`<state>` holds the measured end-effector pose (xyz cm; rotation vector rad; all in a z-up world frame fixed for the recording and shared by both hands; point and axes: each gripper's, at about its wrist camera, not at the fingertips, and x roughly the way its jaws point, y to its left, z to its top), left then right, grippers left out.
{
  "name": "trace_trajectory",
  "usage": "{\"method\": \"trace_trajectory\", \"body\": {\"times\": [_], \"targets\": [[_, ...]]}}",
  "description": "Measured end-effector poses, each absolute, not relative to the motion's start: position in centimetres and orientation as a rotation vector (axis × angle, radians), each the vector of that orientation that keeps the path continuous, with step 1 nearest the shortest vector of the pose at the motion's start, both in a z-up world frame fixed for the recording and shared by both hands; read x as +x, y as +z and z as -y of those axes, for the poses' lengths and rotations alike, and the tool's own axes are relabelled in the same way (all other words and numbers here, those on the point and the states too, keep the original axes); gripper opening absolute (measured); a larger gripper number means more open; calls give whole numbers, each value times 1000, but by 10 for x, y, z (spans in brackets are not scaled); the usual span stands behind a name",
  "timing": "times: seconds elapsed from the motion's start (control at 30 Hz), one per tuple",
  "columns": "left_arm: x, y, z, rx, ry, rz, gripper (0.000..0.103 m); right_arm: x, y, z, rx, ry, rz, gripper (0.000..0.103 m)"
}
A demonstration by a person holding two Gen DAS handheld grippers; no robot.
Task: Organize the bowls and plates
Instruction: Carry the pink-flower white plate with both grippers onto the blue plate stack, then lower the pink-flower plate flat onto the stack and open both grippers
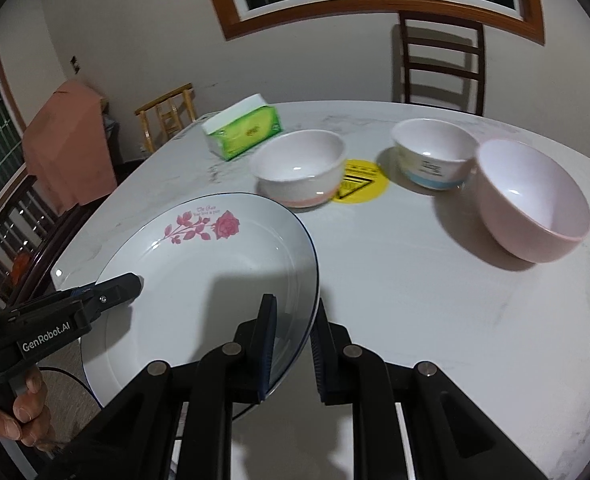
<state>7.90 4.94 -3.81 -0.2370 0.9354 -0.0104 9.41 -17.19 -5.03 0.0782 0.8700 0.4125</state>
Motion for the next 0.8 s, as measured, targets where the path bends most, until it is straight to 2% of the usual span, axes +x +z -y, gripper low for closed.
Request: {"method": "trace_trajectory", "body": {"times": [0.8], "targets": [[51,-62,-147,-336,150,-965,16,94,-75,70,22,543,-938,17]]}}
